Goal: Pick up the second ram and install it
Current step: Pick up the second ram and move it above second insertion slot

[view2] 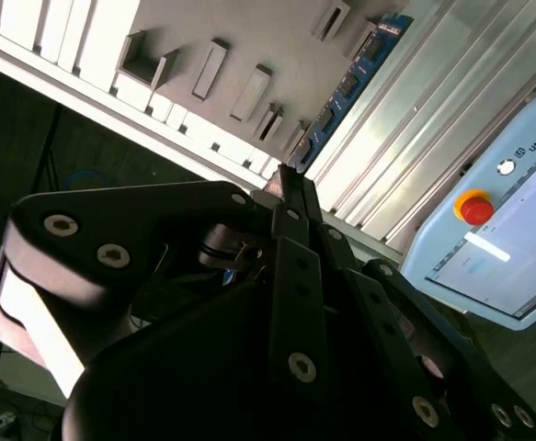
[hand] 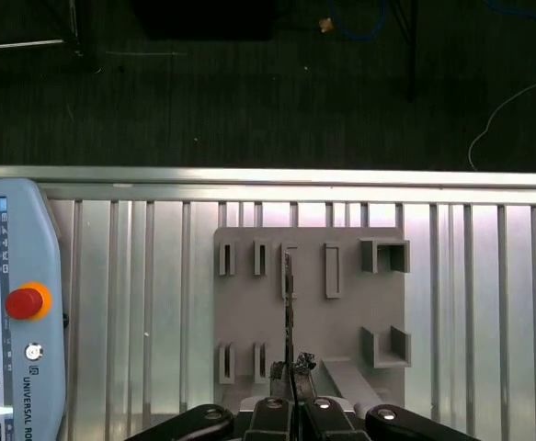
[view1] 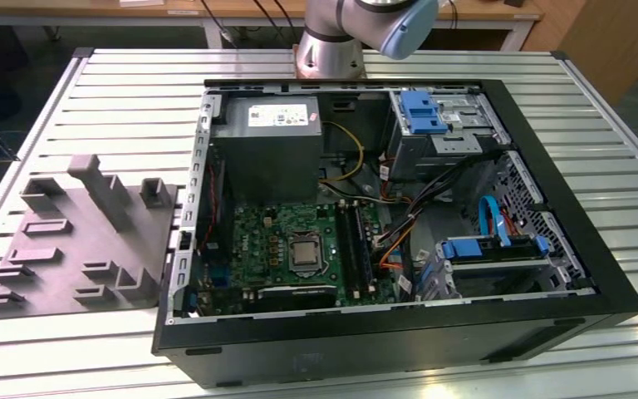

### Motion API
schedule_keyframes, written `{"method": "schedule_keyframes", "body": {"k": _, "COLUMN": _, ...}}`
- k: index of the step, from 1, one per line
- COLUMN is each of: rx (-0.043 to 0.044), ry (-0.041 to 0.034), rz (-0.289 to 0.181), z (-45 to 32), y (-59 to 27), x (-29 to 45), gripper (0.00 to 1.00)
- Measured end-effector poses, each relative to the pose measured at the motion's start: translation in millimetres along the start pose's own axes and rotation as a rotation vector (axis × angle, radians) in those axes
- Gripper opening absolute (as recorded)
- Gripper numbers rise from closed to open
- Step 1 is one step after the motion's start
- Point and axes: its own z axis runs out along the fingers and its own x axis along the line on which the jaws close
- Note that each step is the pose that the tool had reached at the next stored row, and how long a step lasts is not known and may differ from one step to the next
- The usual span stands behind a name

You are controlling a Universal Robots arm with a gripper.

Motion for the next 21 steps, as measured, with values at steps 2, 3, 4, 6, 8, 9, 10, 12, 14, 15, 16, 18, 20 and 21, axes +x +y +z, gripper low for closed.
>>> {"method": "schedule_keyframes", "body": {"k": 2, "rx": -0.0001, "ry": 0.0, "rz": 0.0, "z": -0.1, "y": 0.0, "x": -0.1, "gripper": 0.12}}
{"method": "schedule_keyframes", "body": {"k": 3, "rx": -0.0002, "ry": 0.0001, "rz": 0.0, "z": -0.3, "y": 0.0, "x": -0.1, "gripper": 0.12}}
{"method": "schedule_keyframes", "body": {"k": 4, "rx": -0.0002, "ry": 0.0001, "rz": 0.0, "z": -0.3, "y": 0.0, "x": -0.1, "gripper": 0.12}}
{"method": "schedule_keyframes", "body": {"k": 6, "rx": -0.0002, "ry": 0.0001, "rz": 0.0, "z": -0.3, "y": 0.0, "x": -0.1, "gripper": 0.12}}
{"method": "schedule_keyframes", "body": {"k": 8, "rx": -0.0004, "ry": 0.0003, "rz": 0.0, "z": -0.6, "y": -0.7, "x": -0.2, "gripper": 0.12}}
{"method": "schedule_keyframes", "body": {"k": 9, "rx": -0.0004, "ry": 0.0002, "rz": 0.0, "z": -0.6, "y": -1.6, "x": -0.2, "gripper": 0.12}}
{"method": "schedule_keyframes", "body": {"k": 10, "rx": -0.0002, "ry": -0.0001, "rz": 0.0, "z": -0.4, "y": -3.0, "x": -0.1, "gripper": 0.12}}
{"method": "schedule_keyframes", "body": {"k": 12, "rx": -0.0003, "ry": -0.0004, "rz": 0.0, "z": -0.6, "y": -6.7, "x": -0.1, "gripper": 0.12}}
{"method": "schedule_keyframes", "body": {"k": 14, "rx": -0.0002, "ry": -0.0009, "rz": 0.0, "z": -0.7, "y": -11.7, "x": -0.2, "gripper": 0.12}}
{"method": "schedule_keyframes", "body": {"k": 15, "rx": -0.0002, "ry": -0.0011, "rz": 0.0, "z": -0.7, "y": -14.4, "x": -0.2, "gripper": 0.12}}
{"method": "schedule_keyframes", "body": {"k": 16, "rx": -0.0003, "ry": -0.0013, "rz": 0.0, "z": -0.8, "y": -17.3, "x": -0.2, "gripper": 0.12}}
{"method": "schedule_keyframes", "body": {"k": 18, "rx": -0.0003, "ry": -0.0018, "rz": 0.0, "z": -1.0, "y": -23.7, "x": -0.3, "gripper": 0.12}}
{"method": "schedule_keyframes", "body": {"k": 20, "rx": -0.0003, "ry": -0.0024, "rz": 0.0, "z": -1.2, "y": -30.8, "x": -0.3, "gripper": 0.12}}
{"method": "schedule_keyframes", "body": {"k": 21, "rx": -0.0002, "ry": -0.0028, "rz": 0.0, "z": -1.3, "y": -34.7, "x": -0.3, "gripper": 0.12}}
